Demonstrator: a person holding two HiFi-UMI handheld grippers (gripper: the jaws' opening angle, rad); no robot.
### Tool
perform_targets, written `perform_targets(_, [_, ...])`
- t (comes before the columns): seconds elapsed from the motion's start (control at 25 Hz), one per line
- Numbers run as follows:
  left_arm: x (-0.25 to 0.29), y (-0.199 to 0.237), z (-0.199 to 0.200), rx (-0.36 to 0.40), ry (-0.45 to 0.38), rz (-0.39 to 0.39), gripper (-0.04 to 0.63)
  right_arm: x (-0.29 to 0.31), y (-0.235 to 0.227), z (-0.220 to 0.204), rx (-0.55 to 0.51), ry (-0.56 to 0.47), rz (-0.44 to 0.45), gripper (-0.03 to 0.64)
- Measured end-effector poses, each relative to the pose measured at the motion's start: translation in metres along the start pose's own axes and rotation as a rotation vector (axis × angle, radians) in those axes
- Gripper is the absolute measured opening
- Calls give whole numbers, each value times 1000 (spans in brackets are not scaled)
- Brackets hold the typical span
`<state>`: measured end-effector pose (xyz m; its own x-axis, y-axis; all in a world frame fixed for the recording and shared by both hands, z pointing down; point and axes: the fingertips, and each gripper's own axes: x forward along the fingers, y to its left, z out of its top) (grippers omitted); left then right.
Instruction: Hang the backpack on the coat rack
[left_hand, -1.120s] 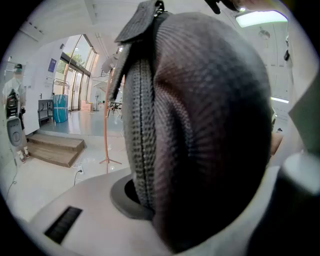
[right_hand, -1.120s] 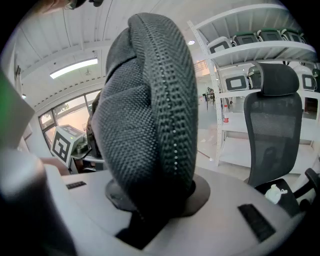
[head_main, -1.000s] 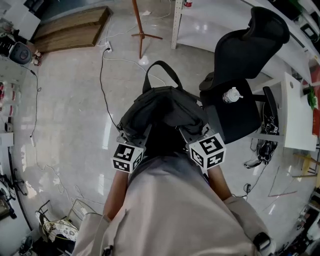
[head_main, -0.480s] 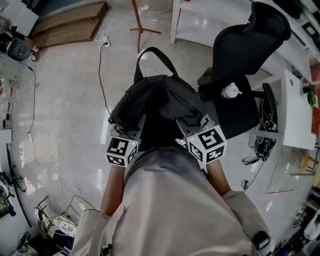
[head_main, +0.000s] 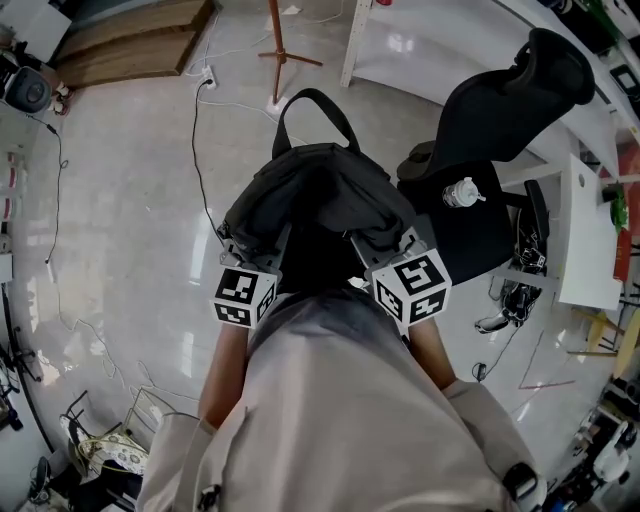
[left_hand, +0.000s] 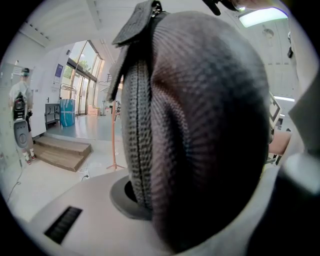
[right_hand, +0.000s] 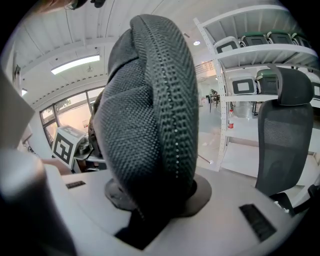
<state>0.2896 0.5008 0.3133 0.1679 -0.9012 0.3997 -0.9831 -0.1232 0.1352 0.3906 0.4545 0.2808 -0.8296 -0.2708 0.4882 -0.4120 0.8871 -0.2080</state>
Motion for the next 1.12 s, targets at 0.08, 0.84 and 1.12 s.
perform_targets(0.08, [0, 16, -1, -15, 2, 1, 114, 15, 5, 5, -4, 12, 0, 112])
perform_targets(0.84, [33, 194, 48, -20, 24, -49, 114, 172, 17, 103, 23, 46, -20, 112])
perform_targets(1.12, [16, 265, 73, 0, -10, -42, 114, 224, 49, 148, -9, 23, -19, 112])
